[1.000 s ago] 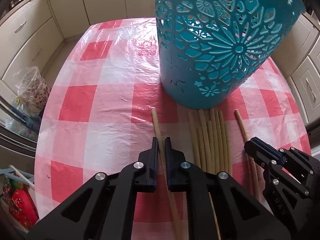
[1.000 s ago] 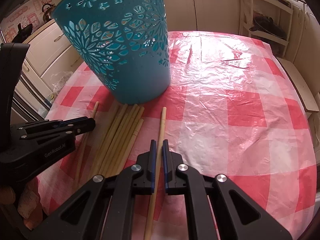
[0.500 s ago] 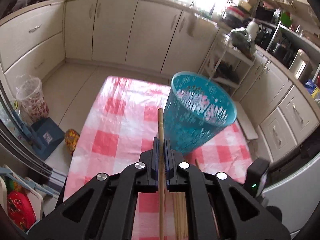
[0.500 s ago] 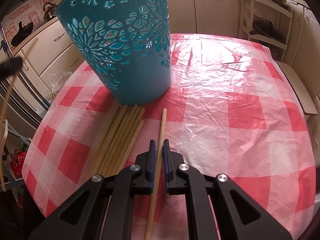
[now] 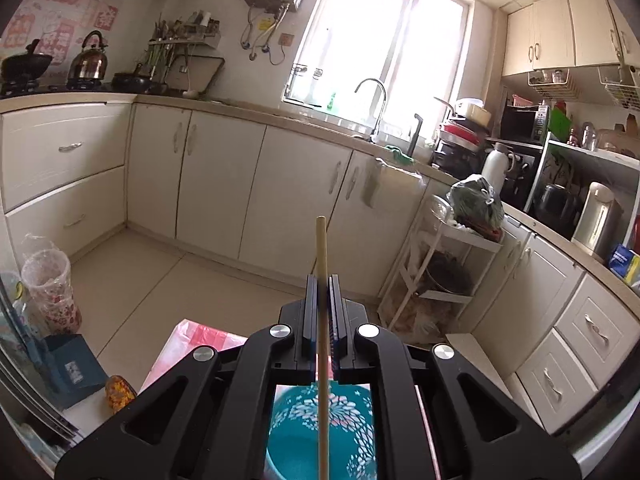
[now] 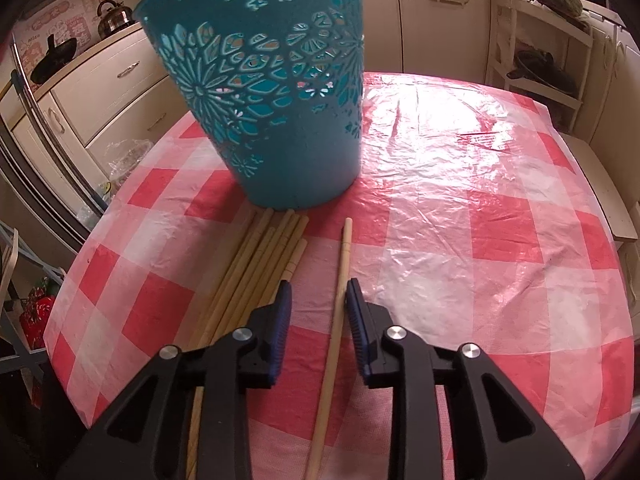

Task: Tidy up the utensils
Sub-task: 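Lift the stick into the teal basket and open the left gripper, then close the right gripper on a single wooden stick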

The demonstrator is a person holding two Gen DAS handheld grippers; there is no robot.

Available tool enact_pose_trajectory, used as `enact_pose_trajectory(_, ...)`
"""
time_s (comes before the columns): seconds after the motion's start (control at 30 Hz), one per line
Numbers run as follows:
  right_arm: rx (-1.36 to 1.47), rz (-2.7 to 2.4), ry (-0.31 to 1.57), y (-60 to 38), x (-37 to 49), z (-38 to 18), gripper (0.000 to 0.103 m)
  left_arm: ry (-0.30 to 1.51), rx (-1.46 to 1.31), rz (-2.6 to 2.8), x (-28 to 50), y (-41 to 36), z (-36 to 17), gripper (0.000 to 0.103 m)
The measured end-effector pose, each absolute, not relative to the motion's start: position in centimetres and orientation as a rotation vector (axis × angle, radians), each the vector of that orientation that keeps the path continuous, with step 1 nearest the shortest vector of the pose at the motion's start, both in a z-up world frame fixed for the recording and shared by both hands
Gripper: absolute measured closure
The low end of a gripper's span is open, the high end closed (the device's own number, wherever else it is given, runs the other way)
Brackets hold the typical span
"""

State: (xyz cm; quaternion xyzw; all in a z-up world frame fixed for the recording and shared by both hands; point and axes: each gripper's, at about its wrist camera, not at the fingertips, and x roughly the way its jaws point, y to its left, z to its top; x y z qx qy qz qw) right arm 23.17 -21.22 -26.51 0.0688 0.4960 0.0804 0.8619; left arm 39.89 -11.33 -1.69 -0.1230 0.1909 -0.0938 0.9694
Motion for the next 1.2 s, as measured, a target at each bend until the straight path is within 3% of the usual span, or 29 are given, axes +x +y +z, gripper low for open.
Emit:
enact_pose_trajectory(0.43,0.205,0.204,1.055,-21.9,23.7,-26.5,0.067,0.511,-0.058,-0.143,41.3,-14.0,-10.5,0.094)
enact_pose_trajectory(0.53,0.22,0.213,1.06,-22.3,23.8,-26.4,0.067,0.535,-0.056,-0.138,39.8,-12.8,-10.6,0.071)
enact_pose_trajectory(0.57,0.222,0.213,1.062,-22.4,23.8,-26.4,0.069,0.534,-0.061,-0.125,39.0,-12.1,-10.5,0.056)
enact_pose_trajectory(0.63,0.226,0.213,1.065,-22.8,23.8,-26.4,0.072,0.521,-0.079,-0.092,37.0,-10.2,-10.3,0.04)
enact_pose_trajectory(0.77,0.253,0.206,1.069,-23.5,23.7,-26.4,0.079,0.541,-0.123,-0.048,32.5,-6.0,-11.3,0.022)
enact_pose_trajectory(1.07,0.136,0.141,1.054,-22.3,23.3,-26.5,0.098,0.799,-0.177,0.017,26.2,1.0,-18.8,0.021)
enact_pose_trajectory(1.2,-0.008,0.104,1.036,-20.8,23.0,-26.3,0.098,0.811,-0.135,0.011,25.0,1.4,-19.2,0.021)
